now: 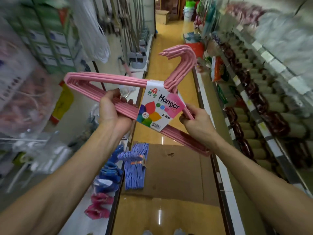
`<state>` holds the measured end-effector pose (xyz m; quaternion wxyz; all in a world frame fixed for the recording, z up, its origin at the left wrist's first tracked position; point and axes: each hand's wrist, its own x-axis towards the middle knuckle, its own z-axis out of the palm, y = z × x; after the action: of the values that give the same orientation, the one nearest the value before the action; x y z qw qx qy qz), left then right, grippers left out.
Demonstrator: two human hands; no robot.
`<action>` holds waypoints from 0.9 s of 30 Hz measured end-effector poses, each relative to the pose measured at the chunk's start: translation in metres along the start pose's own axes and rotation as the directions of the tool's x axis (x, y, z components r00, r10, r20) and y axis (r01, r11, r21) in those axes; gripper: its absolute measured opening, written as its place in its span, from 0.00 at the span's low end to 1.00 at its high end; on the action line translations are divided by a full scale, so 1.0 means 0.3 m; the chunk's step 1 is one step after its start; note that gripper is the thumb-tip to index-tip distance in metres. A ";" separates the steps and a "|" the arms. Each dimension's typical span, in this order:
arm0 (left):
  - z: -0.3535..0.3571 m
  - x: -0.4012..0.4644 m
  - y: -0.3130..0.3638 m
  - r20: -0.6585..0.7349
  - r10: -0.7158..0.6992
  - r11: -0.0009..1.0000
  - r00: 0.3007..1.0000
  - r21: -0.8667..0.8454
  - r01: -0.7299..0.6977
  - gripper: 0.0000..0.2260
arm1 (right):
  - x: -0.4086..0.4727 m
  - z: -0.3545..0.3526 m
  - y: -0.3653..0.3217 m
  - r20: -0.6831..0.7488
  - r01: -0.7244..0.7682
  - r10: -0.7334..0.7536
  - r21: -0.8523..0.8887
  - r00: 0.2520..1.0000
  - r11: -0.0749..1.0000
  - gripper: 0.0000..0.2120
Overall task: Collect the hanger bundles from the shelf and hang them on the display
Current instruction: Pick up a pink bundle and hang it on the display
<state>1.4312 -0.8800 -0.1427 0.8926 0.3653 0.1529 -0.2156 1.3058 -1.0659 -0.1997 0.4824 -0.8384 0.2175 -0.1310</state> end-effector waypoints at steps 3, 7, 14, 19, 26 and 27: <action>0.029 -0.114 0.065 -0.002 0.044 0.999 0.999 -0.012 -0.044 0.11 | -0.027 -0.019 -0.098 0.012 0.044 -0.044 -0.002 0.999 0.999 0.19; 0.038 -0.250 0.121 -0.012 0.129 0.988 0.992 -0.078 -0.130 0.13 | -0.050 -0.020 -0.184 0.063 0.100 -0.100 0.004 0.993 0.995 0.21; 0.003 -0.452 0.173 -0.083 0.276 0.942 0.958 -0.172 -0.287 0.09 | -0.081 -0.033 -0.264 0.190 0.290 -0.301 0.087 0.934 0.953 0.20; -0.030 -0.637 0.141 -0.194 0.381 0.878 0.904 -0.232 -0.419 0.13 | -0.130 -0.043 -0.310 0.297 0.381 -0.414 0.164 0.860 0.910 0.22; -0.127 -0.913 0.108 -0.278 0.497 0.781 0.822 -0.268 -0.564 0.13 | -0.269 0.045 -0.372 0.446 0.489 -0.546 0.247 0.709 0.837 0.19; -0.145 -0.953 0.106 -0.301 0.507 0.770 0.808 -0.264 -0.582 0.13 | -0.297 0.061 -0.385 0.458 0.498 -0.561 0.261 0.690 0.827 0.19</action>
<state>1.1960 -0.7503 -0.0306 0.9444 0.2533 0.1691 0.1240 1.2636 -0.9577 -0.1097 0.5117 -0.8389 -0.1794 -0.0475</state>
